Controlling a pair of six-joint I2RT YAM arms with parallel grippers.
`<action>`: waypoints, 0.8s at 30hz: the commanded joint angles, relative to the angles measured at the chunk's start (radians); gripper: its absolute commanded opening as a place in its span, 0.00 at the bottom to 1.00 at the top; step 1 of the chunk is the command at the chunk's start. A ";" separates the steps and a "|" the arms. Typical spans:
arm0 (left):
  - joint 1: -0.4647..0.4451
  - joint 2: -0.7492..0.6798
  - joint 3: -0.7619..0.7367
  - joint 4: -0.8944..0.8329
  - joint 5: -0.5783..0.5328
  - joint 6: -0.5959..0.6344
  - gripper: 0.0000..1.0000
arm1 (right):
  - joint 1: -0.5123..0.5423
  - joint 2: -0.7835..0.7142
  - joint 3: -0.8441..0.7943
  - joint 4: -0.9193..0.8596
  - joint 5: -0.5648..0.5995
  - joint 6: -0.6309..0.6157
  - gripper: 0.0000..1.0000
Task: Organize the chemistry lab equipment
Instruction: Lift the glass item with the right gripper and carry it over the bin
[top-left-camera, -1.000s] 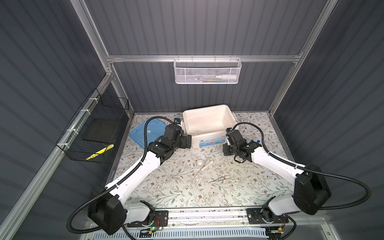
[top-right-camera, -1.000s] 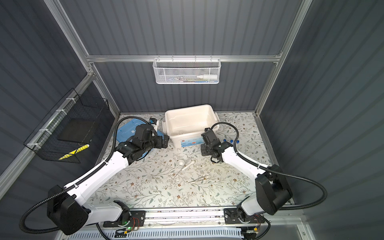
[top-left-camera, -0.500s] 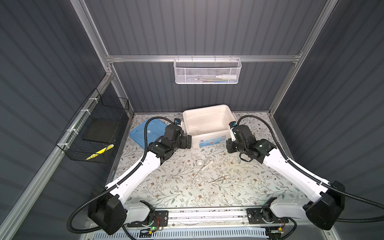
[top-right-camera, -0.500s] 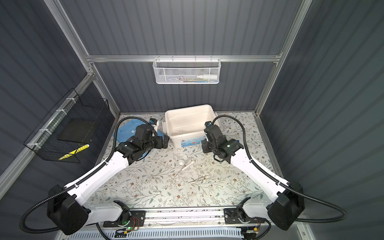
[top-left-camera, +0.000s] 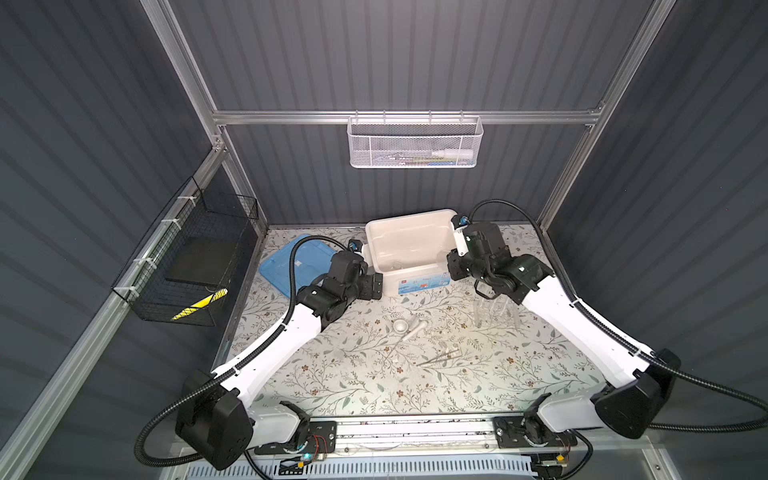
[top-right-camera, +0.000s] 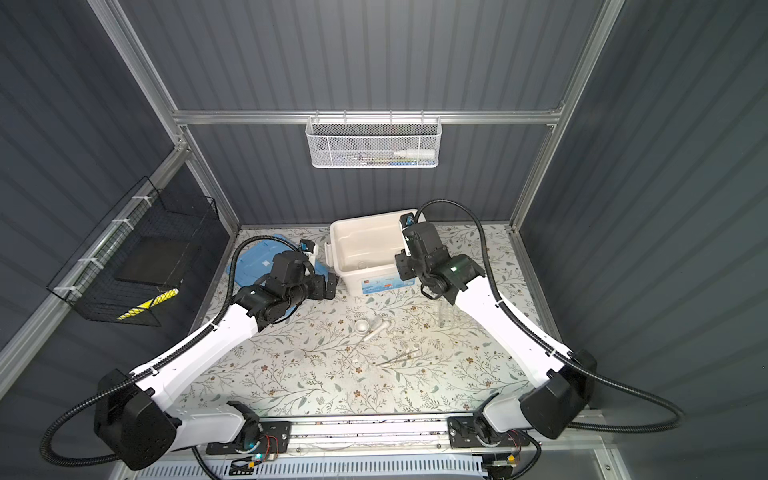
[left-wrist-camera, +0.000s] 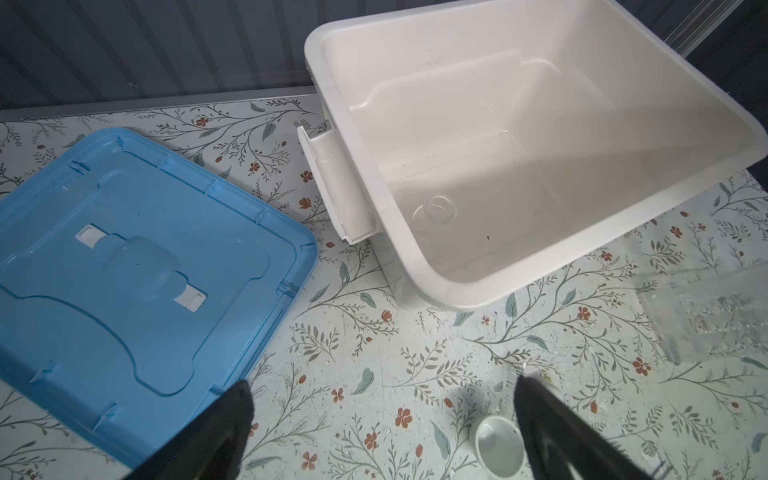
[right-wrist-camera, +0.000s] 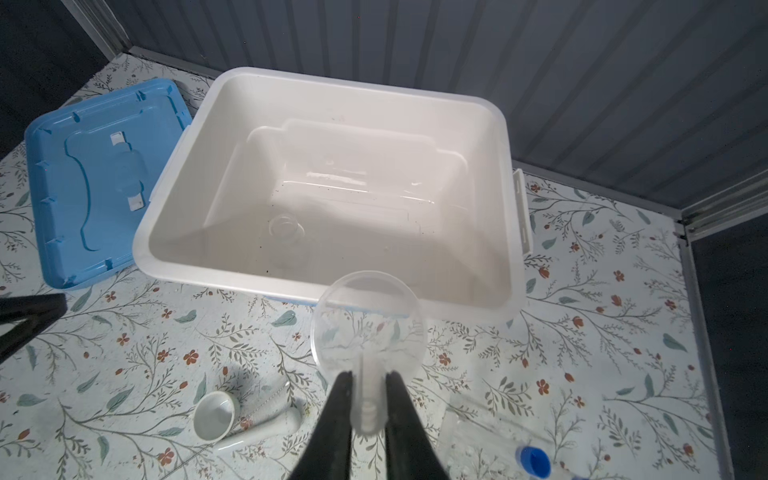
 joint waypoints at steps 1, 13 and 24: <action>0.006 -0.026 -0.010 -0.003 0.011 -0.011 1.00 | -0.026 0.049 0.059 0.014 0.006 -0.055 0.17; 0.006 -0.042 -0.028 -0.013 -0.005 -0.005 1.00 | -0.170 0.336 0.268 -0.029 -0.160 -0.090 0.17; 0.005 -0.044 -0.032 -0.012 0.002 -0.008 1.00 | -0.224 0.541 0.391 -0.058 -0.242 -0.084 0.17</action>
